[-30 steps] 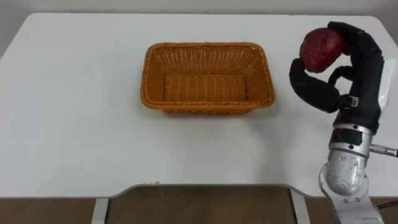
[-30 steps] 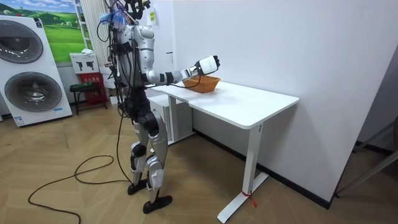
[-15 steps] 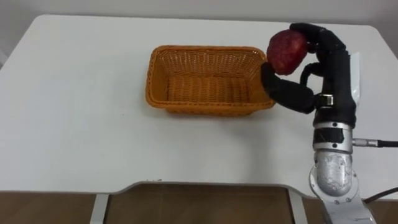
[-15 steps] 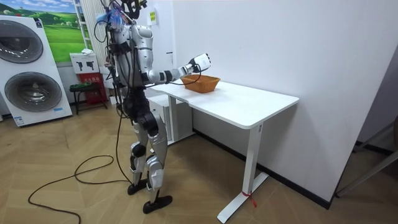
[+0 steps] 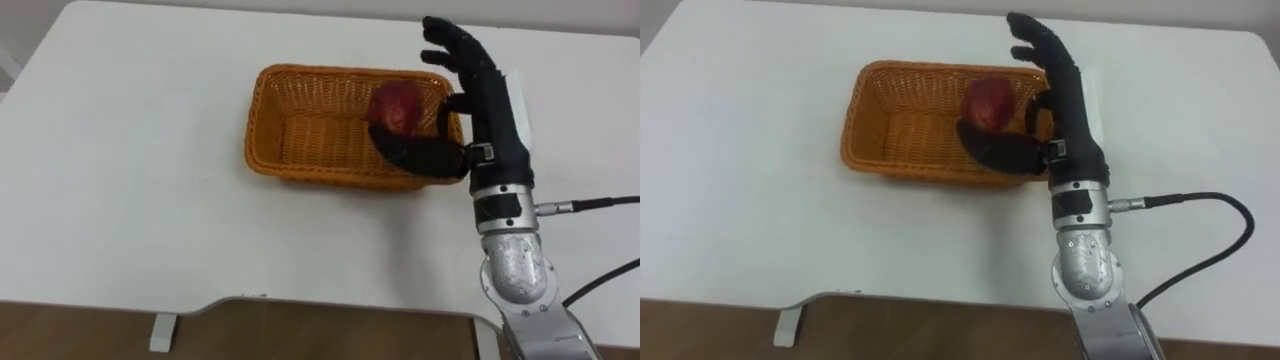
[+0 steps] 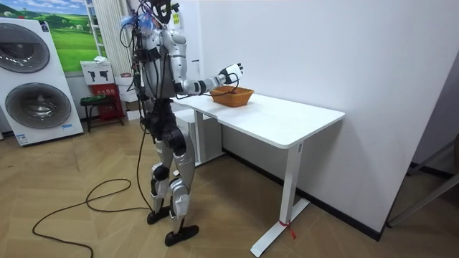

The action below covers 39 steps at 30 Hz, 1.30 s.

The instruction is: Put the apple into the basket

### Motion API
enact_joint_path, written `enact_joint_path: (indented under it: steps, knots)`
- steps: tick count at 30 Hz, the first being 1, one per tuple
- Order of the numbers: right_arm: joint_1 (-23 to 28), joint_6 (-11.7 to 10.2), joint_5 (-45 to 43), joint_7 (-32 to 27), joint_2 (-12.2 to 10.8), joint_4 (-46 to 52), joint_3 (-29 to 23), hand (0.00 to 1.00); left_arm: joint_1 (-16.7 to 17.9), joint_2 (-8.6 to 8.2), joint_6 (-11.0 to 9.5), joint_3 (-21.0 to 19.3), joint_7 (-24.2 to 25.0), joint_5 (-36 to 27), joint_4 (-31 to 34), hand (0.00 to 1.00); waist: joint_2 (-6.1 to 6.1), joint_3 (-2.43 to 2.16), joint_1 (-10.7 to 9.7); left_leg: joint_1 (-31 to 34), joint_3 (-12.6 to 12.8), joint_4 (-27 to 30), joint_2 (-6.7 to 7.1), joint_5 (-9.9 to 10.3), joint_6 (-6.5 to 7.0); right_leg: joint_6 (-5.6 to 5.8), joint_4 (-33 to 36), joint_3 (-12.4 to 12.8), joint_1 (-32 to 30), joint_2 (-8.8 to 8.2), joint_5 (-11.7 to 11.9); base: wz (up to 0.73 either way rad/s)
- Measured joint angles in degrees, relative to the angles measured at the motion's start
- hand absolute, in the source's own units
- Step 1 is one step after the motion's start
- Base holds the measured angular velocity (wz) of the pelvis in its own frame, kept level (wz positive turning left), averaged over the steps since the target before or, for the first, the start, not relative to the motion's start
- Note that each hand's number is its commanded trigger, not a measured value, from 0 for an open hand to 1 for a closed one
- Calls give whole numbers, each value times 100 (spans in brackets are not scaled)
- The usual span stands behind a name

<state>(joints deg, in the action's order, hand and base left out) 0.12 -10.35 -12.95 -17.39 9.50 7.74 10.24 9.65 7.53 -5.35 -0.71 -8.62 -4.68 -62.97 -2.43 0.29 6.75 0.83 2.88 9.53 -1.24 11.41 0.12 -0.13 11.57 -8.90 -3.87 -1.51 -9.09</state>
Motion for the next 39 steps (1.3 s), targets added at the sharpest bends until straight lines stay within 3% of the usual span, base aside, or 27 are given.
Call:
enact_joint_path:
  steps: [20,26,31,39]
  knots:
    - [0,47,183,-71,-2,-14,-156,0,22,-28,3,-92,-61,76,-20,0,26,5,-18,-56,-36,19,2,0,0,12,-69,-69,155,-3,21,2]
    - [-24,18,285,-809,-2,8,-1003,0,108,-6,0,-252,-64,80,-137,0,13,-23,-167,-15,-111,58,10,0,0,14,-66,-188,159,-24,30,7]
    - [-34,-100,563,-1871,90,174,-2144,0,463,10,2,-570,-156,88,-125,0,-20,-48,-403,-58,-120,67,10,0,0,14,-89,-213,224,-22,29,2]
    - [-5,-279,1237,-3187,197,-102,-3508,0,534,7,7,-773,-318,252,-116,0,-26,-37,-794,-47,-119,120,11,1,-1,14,-84,-209,231,-28,29,0]
